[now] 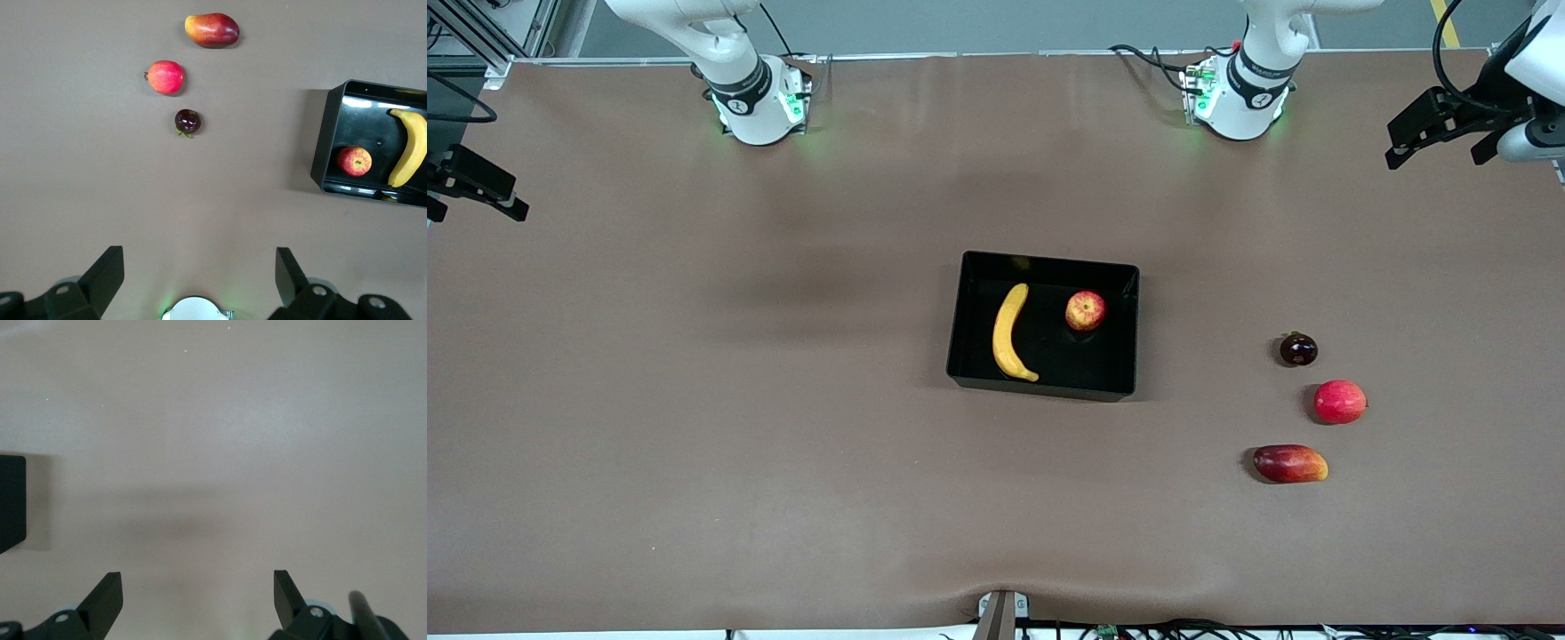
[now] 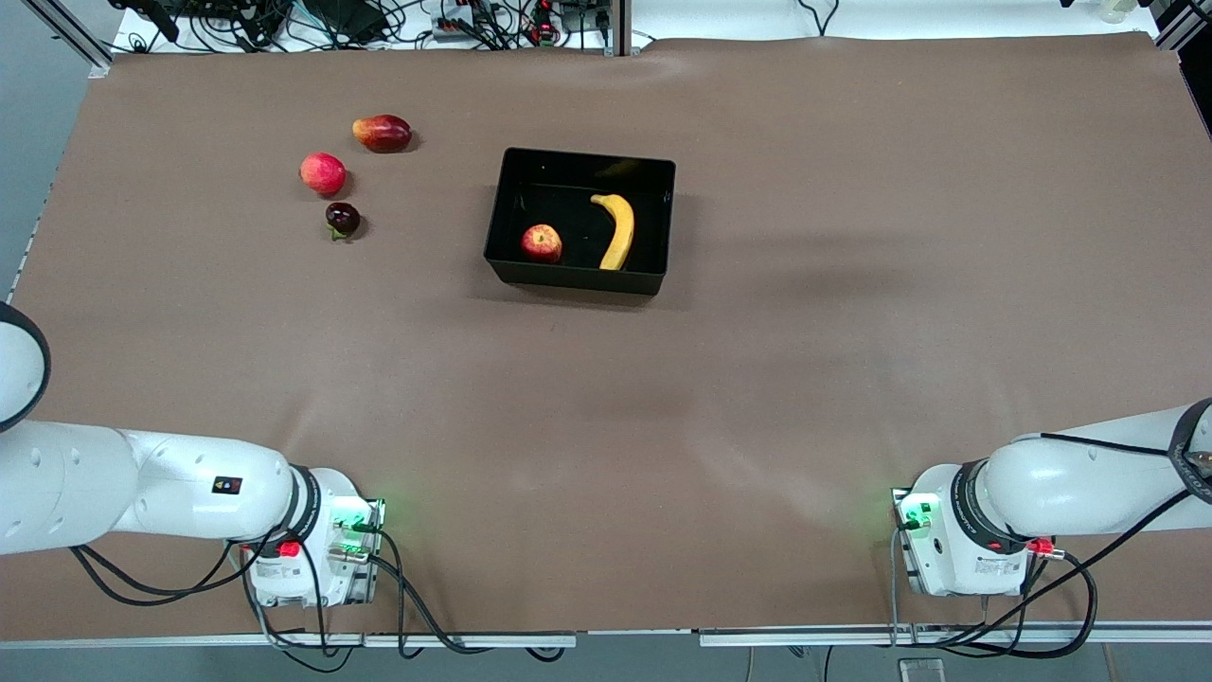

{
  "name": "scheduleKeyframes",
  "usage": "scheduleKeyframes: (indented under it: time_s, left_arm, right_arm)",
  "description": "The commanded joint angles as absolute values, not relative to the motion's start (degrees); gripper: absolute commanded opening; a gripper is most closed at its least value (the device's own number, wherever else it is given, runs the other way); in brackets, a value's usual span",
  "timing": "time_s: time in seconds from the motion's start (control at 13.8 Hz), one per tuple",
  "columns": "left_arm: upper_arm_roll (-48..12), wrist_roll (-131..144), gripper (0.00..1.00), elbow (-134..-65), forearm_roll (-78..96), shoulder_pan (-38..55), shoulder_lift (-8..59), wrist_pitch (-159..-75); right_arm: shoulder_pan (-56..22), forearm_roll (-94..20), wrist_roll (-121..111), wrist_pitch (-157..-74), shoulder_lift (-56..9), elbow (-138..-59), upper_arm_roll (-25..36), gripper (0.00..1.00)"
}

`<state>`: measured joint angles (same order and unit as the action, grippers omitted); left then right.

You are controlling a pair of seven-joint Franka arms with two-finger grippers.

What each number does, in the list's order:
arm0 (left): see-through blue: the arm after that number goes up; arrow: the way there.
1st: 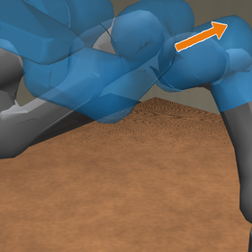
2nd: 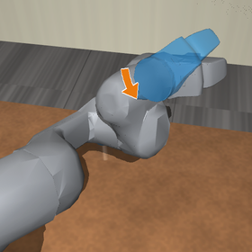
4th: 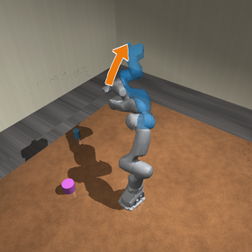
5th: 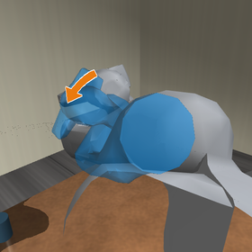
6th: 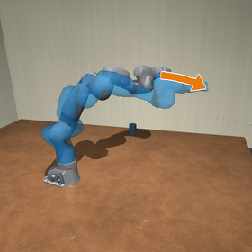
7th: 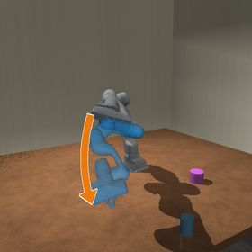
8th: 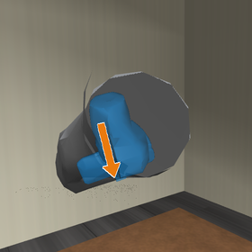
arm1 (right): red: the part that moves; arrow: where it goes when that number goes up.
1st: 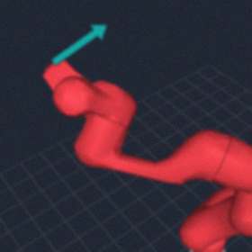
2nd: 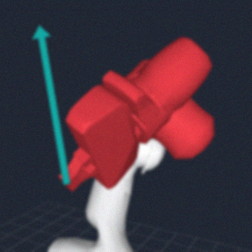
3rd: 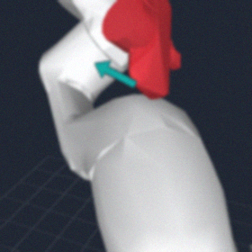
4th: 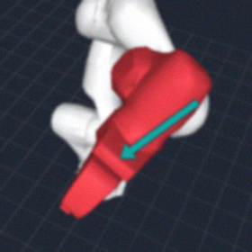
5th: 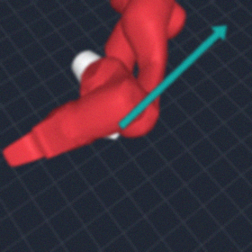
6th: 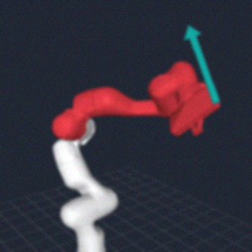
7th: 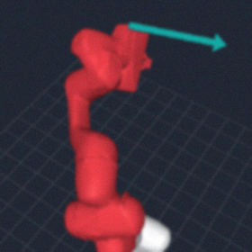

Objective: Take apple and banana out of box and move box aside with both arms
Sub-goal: 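Reach the left gripper toward the apple in the black box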

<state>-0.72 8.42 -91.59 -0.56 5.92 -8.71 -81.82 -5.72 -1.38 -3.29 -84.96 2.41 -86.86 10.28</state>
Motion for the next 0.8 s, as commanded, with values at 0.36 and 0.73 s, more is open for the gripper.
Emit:
scheduleKeyframes:
  time_s: [0.36,0.73]
  left_arm:
    - [-1.23,8.79,1.00,-89.65,-1.32,5.98,-6.95,-80.33]
    - [-7.80,22.01,1.00,-89.56,-0.44,7.03,-0.63,-80.85]
  right_arm:
    - [-4.31,-0.97,-2.90,-84.55,2.29,-86.48,9.32,1.00]
    - [-4.22,-0.97,-2.90,-84.55,2.29,-86.40,9.32,1.00]
